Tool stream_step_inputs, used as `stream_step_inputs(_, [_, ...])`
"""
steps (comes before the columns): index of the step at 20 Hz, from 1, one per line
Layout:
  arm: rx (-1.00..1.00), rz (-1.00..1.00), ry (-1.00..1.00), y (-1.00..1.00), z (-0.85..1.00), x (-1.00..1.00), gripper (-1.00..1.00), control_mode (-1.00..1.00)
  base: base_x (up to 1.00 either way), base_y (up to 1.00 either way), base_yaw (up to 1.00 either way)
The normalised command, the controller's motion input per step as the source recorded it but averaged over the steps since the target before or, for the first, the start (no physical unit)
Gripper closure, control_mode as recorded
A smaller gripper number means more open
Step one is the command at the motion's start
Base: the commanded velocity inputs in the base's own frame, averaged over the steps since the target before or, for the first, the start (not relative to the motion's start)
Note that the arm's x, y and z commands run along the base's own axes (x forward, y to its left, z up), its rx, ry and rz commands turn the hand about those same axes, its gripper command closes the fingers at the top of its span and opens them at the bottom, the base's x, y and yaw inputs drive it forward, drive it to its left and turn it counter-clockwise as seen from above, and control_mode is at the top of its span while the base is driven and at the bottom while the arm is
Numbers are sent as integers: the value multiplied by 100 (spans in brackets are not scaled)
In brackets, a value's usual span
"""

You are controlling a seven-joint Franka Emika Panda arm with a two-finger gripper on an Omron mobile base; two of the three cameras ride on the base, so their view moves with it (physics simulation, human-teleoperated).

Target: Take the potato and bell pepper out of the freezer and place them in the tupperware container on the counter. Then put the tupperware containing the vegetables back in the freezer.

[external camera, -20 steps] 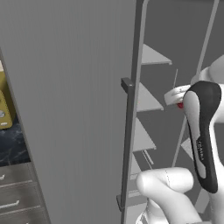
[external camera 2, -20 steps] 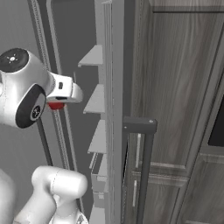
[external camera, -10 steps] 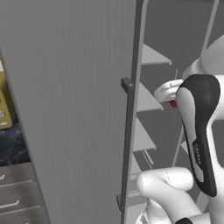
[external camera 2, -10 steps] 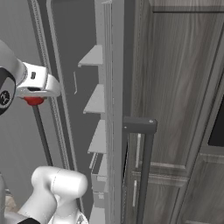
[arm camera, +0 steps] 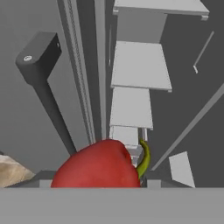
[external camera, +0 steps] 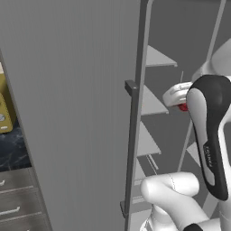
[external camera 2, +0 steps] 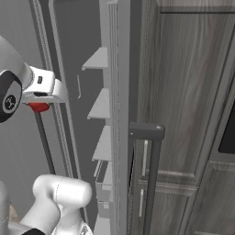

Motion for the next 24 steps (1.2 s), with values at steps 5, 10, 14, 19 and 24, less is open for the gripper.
stream_step_inputs(5, [0, -1, 0, -3, -4, -11, 100, 100, -16, 0, -2])
stream_step_inputs(10, [0, 0, 0, 0, 0, 0, 100, 100, -62, 38, 0])
stream_step_inputs(14, [0, 0, 0, 0, 0, 0, 100, 100, -67, 100, 0])
stream_step_inputs(19, [0, 0, 0, 0, 0, 0, 100, 100, 1, 100, -2])
stream_step_inputs(24, [0, 0, 0, 0, 0, 0, 100, 100, 6, 100, -6])
